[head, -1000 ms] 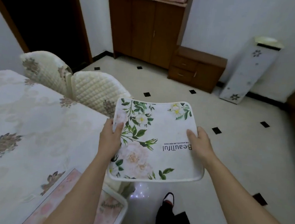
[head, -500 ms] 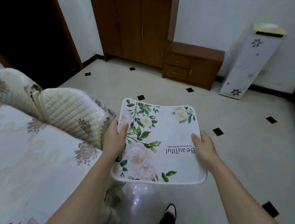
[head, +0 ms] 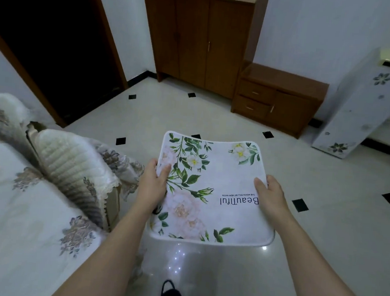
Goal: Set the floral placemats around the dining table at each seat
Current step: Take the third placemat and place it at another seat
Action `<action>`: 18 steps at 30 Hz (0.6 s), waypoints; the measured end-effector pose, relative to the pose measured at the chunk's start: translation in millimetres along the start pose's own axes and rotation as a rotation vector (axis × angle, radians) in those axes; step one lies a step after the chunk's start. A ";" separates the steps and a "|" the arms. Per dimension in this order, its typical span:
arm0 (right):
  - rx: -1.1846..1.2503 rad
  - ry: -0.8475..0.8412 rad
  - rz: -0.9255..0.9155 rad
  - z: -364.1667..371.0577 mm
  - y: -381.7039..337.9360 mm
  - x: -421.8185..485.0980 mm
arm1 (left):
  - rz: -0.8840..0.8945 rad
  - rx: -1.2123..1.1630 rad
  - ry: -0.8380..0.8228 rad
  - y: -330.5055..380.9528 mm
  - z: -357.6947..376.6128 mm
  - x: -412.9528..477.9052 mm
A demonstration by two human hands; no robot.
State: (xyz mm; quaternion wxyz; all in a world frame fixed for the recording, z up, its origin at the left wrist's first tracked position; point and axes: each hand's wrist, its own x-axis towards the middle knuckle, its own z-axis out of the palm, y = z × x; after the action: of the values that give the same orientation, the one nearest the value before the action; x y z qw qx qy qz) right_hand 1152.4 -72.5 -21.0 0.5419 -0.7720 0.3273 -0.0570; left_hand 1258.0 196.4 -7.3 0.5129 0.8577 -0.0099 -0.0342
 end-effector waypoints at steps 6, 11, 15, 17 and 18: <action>-0.016 -0.027 -0.029 15.7 -19.3 65.0 | -0.037 -0.045 0.017 -3.1 16.3 58.9; -0.045 -0.064 -0.039 43.9 -41.5 131.4 | -0.065 -0.058 0.051 -9.2 24.2 122.8; -0.064 -0.083 -0.052 77.0 -75.4 195.0 | -0.070 -0.070 0.083 -14.2 25.0 195.5; -0.067 -0.086 -0.059 98.0 -98.6 229.1 | -0.076 -0.081 0.107 -15.3 20.0 235.1; -0.073 -0.090 -0.056 109.4 -110.2 246.3 | -0.085 -0.083 0.118 -15.8 15.6 253.6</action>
State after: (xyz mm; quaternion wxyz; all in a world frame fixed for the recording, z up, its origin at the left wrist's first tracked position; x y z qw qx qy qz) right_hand 1441.6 -102.9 -34.9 0.5258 -0.8019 0.2826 -0.0253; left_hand 1509.6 176.9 -40.9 0.5456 0.8360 0.0583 -0.0059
